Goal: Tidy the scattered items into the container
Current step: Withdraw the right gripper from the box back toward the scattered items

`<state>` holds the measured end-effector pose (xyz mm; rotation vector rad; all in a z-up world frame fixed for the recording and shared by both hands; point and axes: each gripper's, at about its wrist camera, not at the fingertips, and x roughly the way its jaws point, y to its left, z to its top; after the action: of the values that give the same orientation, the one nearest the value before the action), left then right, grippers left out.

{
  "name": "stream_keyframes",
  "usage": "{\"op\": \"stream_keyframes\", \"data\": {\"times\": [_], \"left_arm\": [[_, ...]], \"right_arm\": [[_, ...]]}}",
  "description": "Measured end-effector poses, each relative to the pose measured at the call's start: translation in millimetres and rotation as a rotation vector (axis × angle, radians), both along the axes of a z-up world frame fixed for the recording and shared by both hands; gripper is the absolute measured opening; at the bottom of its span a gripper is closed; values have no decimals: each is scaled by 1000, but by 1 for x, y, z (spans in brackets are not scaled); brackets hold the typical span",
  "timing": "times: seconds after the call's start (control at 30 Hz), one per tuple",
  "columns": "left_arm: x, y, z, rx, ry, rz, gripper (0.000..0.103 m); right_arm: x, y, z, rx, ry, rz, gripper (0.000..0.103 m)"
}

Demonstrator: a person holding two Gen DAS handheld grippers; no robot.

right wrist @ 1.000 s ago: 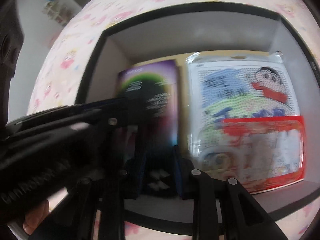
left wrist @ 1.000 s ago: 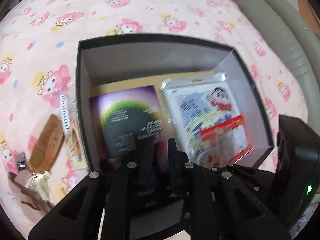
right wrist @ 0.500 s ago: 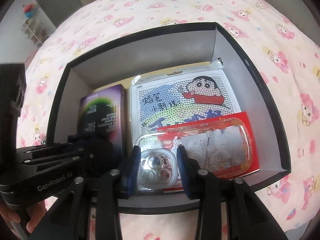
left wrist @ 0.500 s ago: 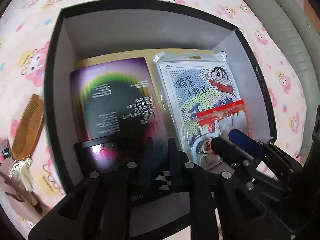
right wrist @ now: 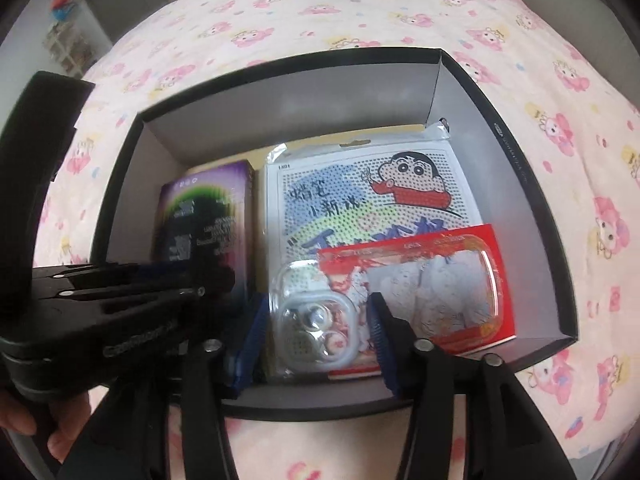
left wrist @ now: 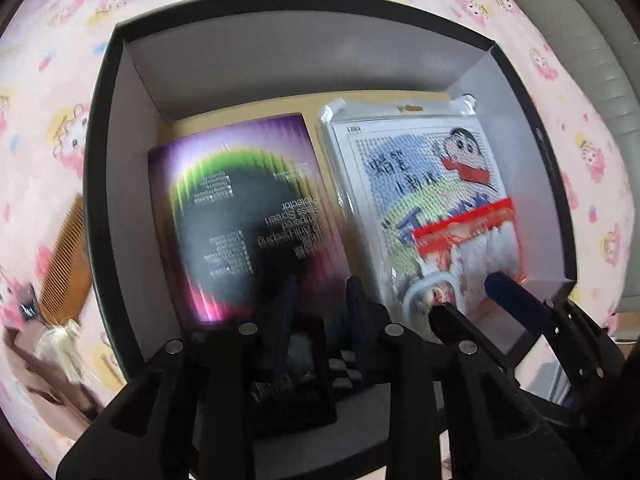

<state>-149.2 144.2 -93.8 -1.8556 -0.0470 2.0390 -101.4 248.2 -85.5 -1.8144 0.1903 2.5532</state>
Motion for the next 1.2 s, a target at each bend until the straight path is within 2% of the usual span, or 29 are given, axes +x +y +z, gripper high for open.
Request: {"op": "stream_keyframes", "data": {"times": [0.03, 0.17, 0.3, 0.43, 0.53, 0.67, 0.8, 1.0, 1.1, 1.2], "left_arm": [[2, -1, 3, 11, 6, 0, 25], [5, -13, 14, 148, 0, 52, 32], [22, -23, 45, 172, 127, 46, 37], [50, -30, 74, 206, 252, 44, 40], [66, -37, 88, 221, 331, 32, 44], [83, -35, 92, 226, 369, -2, 48], [105, -43, 94, 196, 389, -12, 48], [143, -89, 95, 180, 395, 33, 48], [158, -118, 84, 169, 377, 65, 48], [166, -150, 70, 163, 360, 110, 48]], "right_arm": [[3, 1, 1, 8, 4, -1, 50], [11, 9, 12, 44, 28, -11, 50], [16, 14, 29, 15, 74, -54, 50], [33, 19, 56, -13, 152, -109, 57], [51, 15, 67, 8, 211, -155, 59], [73, 15, 74, 0, 243, -203, 61], [90, 2, 83, 30, 263, -169, 61], [115, -44, 86, 52, 251, -64, 61], [123, -72, 79, 64, 230, -2, 61], [128, -98, 65, 31, 199, 49, 61]]}}
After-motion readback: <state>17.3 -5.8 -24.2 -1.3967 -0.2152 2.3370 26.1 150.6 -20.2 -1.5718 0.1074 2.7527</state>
